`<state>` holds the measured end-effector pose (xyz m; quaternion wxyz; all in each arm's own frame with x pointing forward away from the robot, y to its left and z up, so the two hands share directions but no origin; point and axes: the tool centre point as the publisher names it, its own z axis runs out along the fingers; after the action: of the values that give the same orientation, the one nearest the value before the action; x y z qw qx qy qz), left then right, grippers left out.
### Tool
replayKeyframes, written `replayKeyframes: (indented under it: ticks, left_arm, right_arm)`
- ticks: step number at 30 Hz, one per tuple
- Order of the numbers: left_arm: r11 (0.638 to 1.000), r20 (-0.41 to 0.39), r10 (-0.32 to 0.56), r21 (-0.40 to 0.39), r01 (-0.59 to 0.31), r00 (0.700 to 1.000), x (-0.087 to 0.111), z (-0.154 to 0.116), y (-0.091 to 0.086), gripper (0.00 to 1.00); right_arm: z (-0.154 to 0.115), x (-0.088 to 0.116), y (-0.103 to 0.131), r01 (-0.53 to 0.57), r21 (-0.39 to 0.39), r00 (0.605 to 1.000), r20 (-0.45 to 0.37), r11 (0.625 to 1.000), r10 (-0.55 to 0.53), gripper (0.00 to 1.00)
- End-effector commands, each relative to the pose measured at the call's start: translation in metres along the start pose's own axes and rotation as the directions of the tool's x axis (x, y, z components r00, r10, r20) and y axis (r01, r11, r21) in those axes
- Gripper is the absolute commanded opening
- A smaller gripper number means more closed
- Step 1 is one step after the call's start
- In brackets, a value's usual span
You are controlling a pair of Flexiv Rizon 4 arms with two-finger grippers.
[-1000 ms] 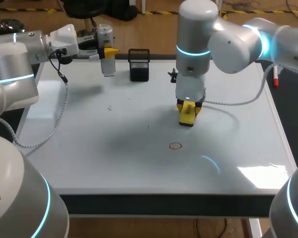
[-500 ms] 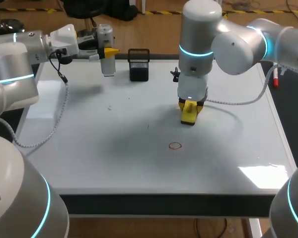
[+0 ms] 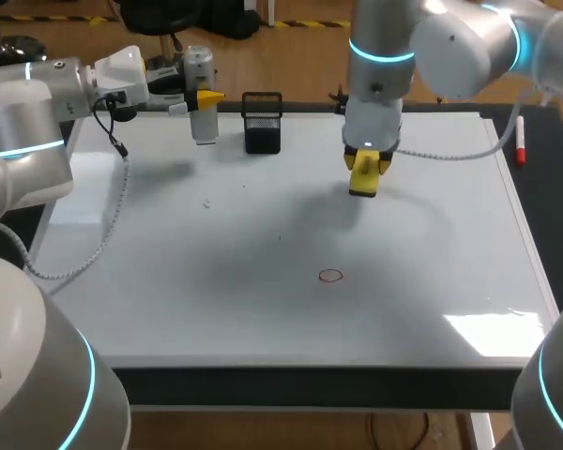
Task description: Pick up the inspection probe, press it on each red-marked spot on the whiteboard one by one, put down the probe, pick up the eraser, and wipe off all the red marks.
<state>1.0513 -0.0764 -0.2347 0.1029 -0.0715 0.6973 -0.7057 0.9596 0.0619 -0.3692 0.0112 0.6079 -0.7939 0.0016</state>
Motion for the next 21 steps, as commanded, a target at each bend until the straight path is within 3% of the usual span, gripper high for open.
replayKeyframes:
  ticks: [1,10,21]
  left_arm:
    - [1.000,0.001,0.001,0.000,-0.001,1.000,0.000,0.000,-0.001,0.00]
    - [1.000,0.001,0.001,0.000,-0.001,1.000,0.000,0.000,-0.001,0.00]
    - [1.000,0.001,0.001,0.000,-0.001,1.000,0.000,0.000,-0.001,0.00]
  right_arm:
    - [-0.010,0.000,-0.018,-0.001,-0.004,1.000,-0.015,1.000,0.001,0.00]
    - [-0.019,0.015,-0.067,-0.026,0.005,1.000,-0.014,1.000,0.026,0.00]
    - [-0.023,0.027,-0.106,-0.050,0.028,0.998,-0.027,0.998,0.051,0.00]
